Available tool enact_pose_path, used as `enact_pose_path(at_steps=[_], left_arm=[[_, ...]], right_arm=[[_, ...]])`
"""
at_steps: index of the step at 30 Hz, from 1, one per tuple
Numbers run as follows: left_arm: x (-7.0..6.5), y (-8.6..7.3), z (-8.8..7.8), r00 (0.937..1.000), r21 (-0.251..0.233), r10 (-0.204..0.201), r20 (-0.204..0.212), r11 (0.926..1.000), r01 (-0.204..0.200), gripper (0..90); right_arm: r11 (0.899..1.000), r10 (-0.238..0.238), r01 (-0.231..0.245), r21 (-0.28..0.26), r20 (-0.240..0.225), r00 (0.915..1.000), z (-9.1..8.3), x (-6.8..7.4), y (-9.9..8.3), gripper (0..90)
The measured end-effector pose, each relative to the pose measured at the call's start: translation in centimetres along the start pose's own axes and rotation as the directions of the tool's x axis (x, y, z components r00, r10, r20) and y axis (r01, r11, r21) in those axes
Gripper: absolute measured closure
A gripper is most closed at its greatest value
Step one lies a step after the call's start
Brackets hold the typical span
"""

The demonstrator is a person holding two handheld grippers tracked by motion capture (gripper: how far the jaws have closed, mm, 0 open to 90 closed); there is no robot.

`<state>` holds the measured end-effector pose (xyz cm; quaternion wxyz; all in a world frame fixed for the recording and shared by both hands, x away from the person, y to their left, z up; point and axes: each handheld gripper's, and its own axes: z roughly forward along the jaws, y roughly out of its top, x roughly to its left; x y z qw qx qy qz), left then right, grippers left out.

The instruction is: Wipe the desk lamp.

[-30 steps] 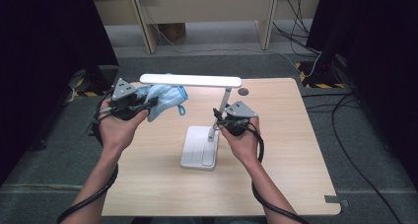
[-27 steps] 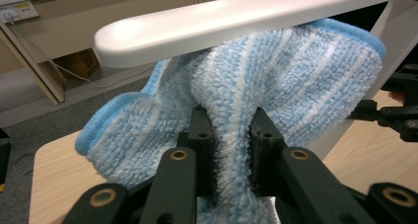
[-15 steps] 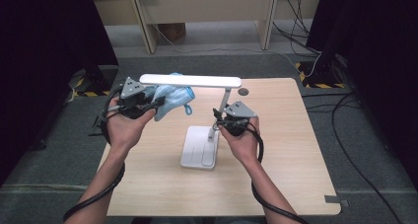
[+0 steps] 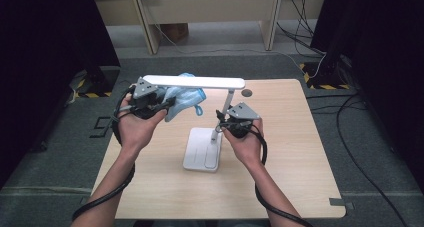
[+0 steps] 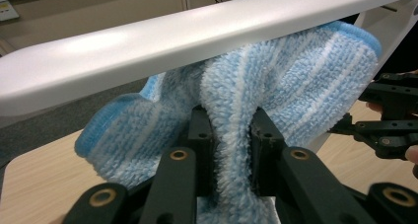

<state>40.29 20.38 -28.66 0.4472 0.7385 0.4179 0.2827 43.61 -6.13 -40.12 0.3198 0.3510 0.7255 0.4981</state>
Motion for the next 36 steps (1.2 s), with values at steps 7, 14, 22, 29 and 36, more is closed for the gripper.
enact_pose_path(at_steps=[7,14,22,29,36], left_arm=[[-0.6,0.1,0.6,0.9997,-0.012,0.006,0.025,0.9999,-0.006,75.1],[-0.9,0.2,1.0,0.9986,-0.017,0.007,0.052,0.9998,-0.006,75.0],[-1.5,0.2,1.2,0.9983,-0.021,0.013,0.056,0.9997,-0.012,74.8],[-2.1,0.2,1.4,0.9979,-0.018,0.034,0.056,0.9993,-0.033,74.7],[-2.7,0.3,1.9,0.9965,-0.02,0.043,0.072,0.9989,-0.042,74.7]], right_arm=[[1.0,-0.001,0.001,0.001,0.001,1.0,0.0,0.0,0.0,57.2],[1.0,-0.014,0.014,0.0,-0.001,0.9999,0.1,0.0,-0.1,57.8],[1.0,-0.008,0.008,0.002,0.0,1.0,0.2,0.2,-0.1,58.2],[1.0,0.004,-0.004,-0.007,0.005,1.0,-0.1,0.0,-0.2,58.1],[1.0,0.007,-0.006,-0.014,0.005,1.0,-0.5,0.0,-0.4,57.2]])
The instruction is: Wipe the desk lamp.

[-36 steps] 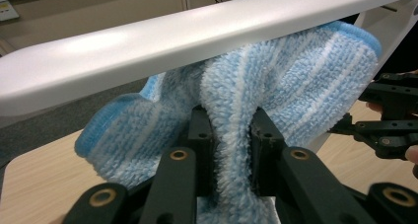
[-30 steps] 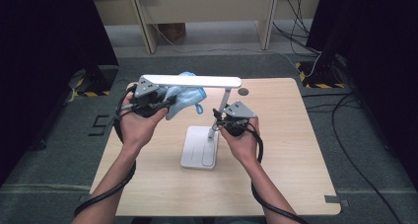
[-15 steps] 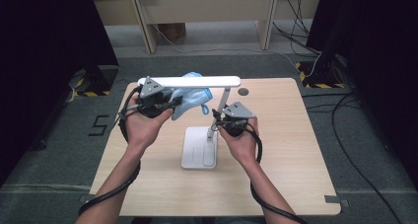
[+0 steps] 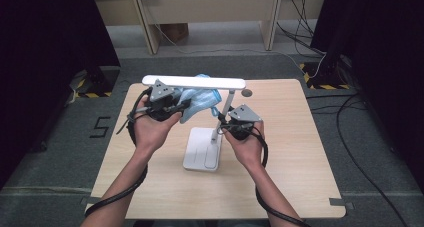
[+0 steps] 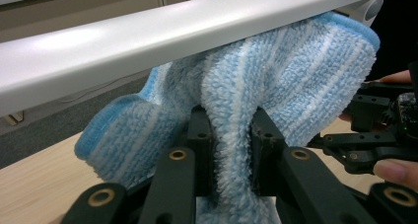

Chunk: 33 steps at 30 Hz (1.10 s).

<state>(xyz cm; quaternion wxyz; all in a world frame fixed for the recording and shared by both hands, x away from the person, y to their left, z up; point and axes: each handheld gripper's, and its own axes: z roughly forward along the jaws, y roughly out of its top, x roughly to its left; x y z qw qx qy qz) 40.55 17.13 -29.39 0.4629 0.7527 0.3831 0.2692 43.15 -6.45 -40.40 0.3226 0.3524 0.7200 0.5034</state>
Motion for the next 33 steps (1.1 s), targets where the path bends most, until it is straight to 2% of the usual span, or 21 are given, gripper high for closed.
enact_pose_path(at_steps=[4,5,6,7,10,11,12,14,15,18,23,25,26,28,30,31,33], left_arm=[[-0.4,0.1,0.3,0.9999,-0.006,0.012,0.012,0.9999,-0.012,74.7],[-0.4,0.2,0.4,0.9995,-0.014,0.028,0.015,0.9995,-0.028,74.6],[-0.5,0.2,0.4,0.9997,-0.007,0.015,0.018,0.9999,-0.015,74.6],[-0.5,0.2,0.5,0.9993,-0.014,0.032,0.019,0.9994,-0.032,74.6],[-0.7,0.3,0.7,0.999,-0.016,0.035,0.027,0.9993,-0.034,74.6],[-0.9,0.3,0.8,0.9992,-0.011,0.019,0.035,0.9998,-0.019,74.6],[-0.9,0.4,0.9,0.9987,-0.016,0.036,0.036,0.9993,-0.035,74.6],[-1.2,0.4,1.0,0.9987,-0.011,0.025,0.045,0.9996,-0.025,74.6],[-1.2,0.5,1.1,0.9981,-0.02,0.04,0.047,0.999,-0.039,74.6],[-1.4,0.5,1.4,0.9978,-0.022,0.041,0.052,0.9989,-0.04,74.6],[-1.7,0.7,1.9,0.9972,-0.017,0.056,0.05,0.9983,-0.055,74.6],[-1.9,0.7,2.0,0.9976,-0.006,0.046,0.052,0.9989,-0.046,74.6],[-1.9,0.7,2.2,0.9966,-0.01,0.064,0.051,0.9979,-0.064,74.6],[-2.2,0.5,2.5,0.9972,0.006,0.049,0.056,0.9987,-0.05,74.6],[-2.3,0.4,2.8,0.996,0.005,0.068,0.058,0.9976,-0.069,74.6],[-2.5,0.3,2.9,0.9965,0.014,0.055,0.063,0.9983,-0.056,74.6],[-2.6,0.2,3.2,0.9949,0.013,0.078,0.064,0.9968,-0.079,74.8]], right_arm=[[1.0,-0.001,0.001,-0.002,0.001,1.0,0.0,0.0,0.0,57.2],[1.0,-0.002,0.002,-0.002,0.0,1.0,0.0,0.0,0.0,57.2],[1.0,-0.004,0.004,-0.004,-0.001,1.0,0.0,0.0,0.0,57.2],[1.0,-0.004,0.004,-0.005,-0.001,1.0,0.0,0.0,0.0,57.2],[1.0,-0.001,0.001,-0.005,-0.001,1.0,0.0,0.0,-0.1,57.1],[1.0,0.009,-0.009,-0.003,-0.001,1.0,0.0,0.1,-0.1,57.1],[1.0,0.002,-0.002,-0.004,-0.001,1.0,0.0,0.1,-0.1,57.1],[1.0,0.004,-0.004,-0.004,-0.001,1.0,0.0,0.1,-0.1,57.1],[1.0,0.003,-0.003,-0.003,0.0,1.0,0.0,0.1,-0.1,57.1],[1.0,0.005,-0.005,-0.002,-0.002,1.0,0.0,0.1,-0.1,57.1],[1.0,0.004,-0.004,-0.01,-0.002,1.0,0.0,0.0,-0.2,57.1],[1.0,0.009,-0.009,-0.016,-0.004,1.0,0.1,0.1,-0.3,57.1],[1.0,0.008,-0.008,-0.017,-0.003,1.0,0.1,0.1,-0.3,57.1],[1.0,0.005,-0.005,-0.018,-0.004,1.0,0.1,0.0,-0.3,57.2],[1.0,0.001,-0.001,-0.016,-0.004,1.0,0.1,0.0,-0.3,57.3],[1.0,0.001,-0.001,-0.017,-0.005,1.0,0.1,0.0,-0.3,57.3],[1.0,-0.004,0.004,-0.015,-0.003,1.0,0.1,0.0,-0.3,57.5]])
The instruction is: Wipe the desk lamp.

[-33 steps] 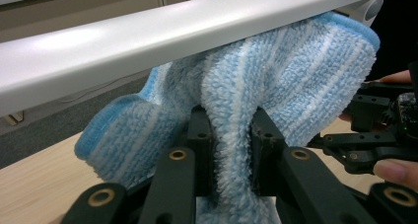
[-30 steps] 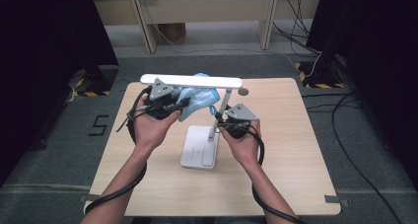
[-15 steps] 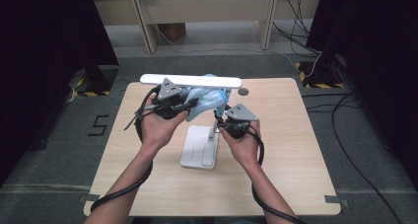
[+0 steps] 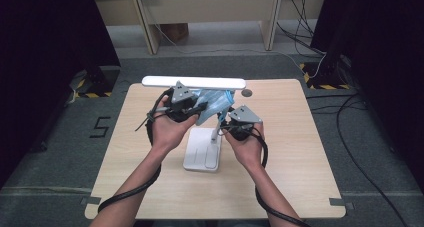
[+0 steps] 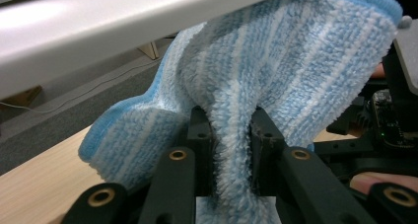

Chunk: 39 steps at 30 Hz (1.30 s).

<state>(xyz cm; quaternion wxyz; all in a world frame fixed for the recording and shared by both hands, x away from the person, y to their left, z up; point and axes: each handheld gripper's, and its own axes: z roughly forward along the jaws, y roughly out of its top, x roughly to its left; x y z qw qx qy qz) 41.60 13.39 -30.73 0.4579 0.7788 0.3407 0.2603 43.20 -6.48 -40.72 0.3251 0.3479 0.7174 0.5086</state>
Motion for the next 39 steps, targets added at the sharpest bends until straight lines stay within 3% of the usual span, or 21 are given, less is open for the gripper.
enact_pose_path(at_steps=[9,19,30,39], left_arm=[[-0.8,-0.4,1.2,0.9989,0.048,0.048,0.001,0.9977,-0.048,75.7],[-1.2,-0.6,1.9,0.9969,0.068,0.079,-0.005,0.9946,-0.079,76.0],[-1.0,-0.6,1.9,0.9967,0.067,0.08,-0.012,0.9946,-0.079,75.9],[-1.0,-0.7,1.9,0.9969,0.062,0.078,-0.014,0.9951,-0.077,75.9]], right_arm=[[1.0,0.0,0.0,-0.003,-0.006,1.0,0.1,0.0,-0.1,57.7],[1.0,-0.004,0.004,0.0,-0.005,1.0,0.1,0.0,-0.1,57.4],[1.0,0.006,-0.006,0.019,-0.024,0.9997,-0.3,-0.7,0.0,46.3],[1.0,-0.01,0.012,0.019,-0.058,0.9983,-2.5,-1.9,-0.4,41.3]])
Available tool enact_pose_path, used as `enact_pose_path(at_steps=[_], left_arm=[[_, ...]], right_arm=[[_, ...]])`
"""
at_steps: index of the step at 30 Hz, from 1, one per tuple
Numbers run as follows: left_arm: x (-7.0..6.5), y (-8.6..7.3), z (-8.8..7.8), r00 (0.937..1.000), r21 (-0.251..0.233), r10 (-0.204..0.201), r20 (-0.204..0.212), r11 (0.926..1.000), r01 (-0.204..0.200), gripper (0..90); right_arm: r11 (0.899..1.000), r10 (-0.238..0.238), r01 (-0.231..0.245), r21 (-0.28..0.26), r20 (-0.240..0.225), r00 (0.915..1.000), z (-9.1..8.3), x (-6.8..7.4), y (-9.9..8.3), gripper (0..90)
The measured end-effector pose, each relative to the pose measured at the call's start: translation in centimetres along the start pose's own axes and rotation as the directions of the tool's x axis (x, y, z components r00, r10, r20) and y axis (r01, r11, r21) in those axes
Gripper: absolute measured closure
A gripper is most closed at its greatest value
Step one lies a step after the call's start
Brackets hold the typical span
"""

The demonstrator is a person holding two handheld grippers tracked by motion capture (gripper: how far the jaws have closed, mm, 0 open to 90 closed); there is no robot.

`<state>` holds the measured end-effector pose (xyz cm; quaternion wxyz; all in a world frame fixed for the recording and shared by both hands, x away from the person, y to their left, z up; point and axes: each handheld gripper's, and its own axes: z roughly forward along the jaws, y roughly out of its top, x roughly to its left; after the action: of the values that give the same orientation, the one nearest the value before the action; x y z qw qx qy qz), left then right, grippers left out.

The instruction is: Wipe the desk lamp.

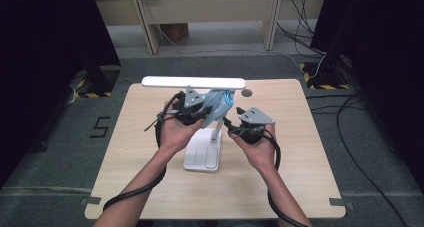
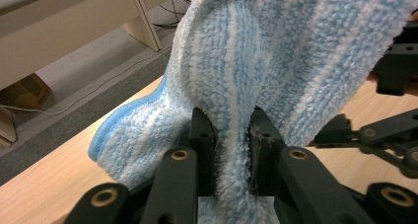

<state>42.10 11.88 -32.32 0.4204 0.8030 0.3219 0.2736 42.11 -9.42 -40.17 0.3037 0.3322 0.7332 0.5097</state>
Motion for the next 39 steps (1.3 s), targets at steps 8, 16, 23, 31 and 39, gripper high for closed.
enact_pose_path(at_steps=[8,16,23,31,39], left_arm=[[0.0,-0.2,0.2,1.0,-0.001,-0.007,-0.001,1.0,0.007,75.8],[0.1,-0.4,0.2,1.0,-0.001,-0.008,-0.001,1.0,0.008,75.8],[0.1,-0.4,0.3,0.9999,-0.002,-0.01,-0.003,0.9999,0.01,75.7],[-0.1,-0.5,0.3,0.9999,-0.005,-0.011,0.005,0.9999,0.011,75.7],[0.0,-0.5,0.3,1.0,0.0,-0.01,0.003,1.0,0.01,75.6]], right_arm=[[0.996,0.043,-0.043,0.084,-0.008,0.999,-0.7,-1.2,-3.7,44.0],[0.985,0.098,-0.081,0.15,-0.105,0.9896,-0.1,0.5,-6.1,52.1],[0.97,0.08,-0.023,0.24,-0.232,0.9695,2.0,4.1,-7.9,75.1],[0.961,0.03,0.05,0.272,-0.283,0.9587,3.2,5.6,-8.0,84.2],[0.95,0.012,0.079,0.302,-0.288,0.9576,4.0,5.9,-8.4,85.3]])
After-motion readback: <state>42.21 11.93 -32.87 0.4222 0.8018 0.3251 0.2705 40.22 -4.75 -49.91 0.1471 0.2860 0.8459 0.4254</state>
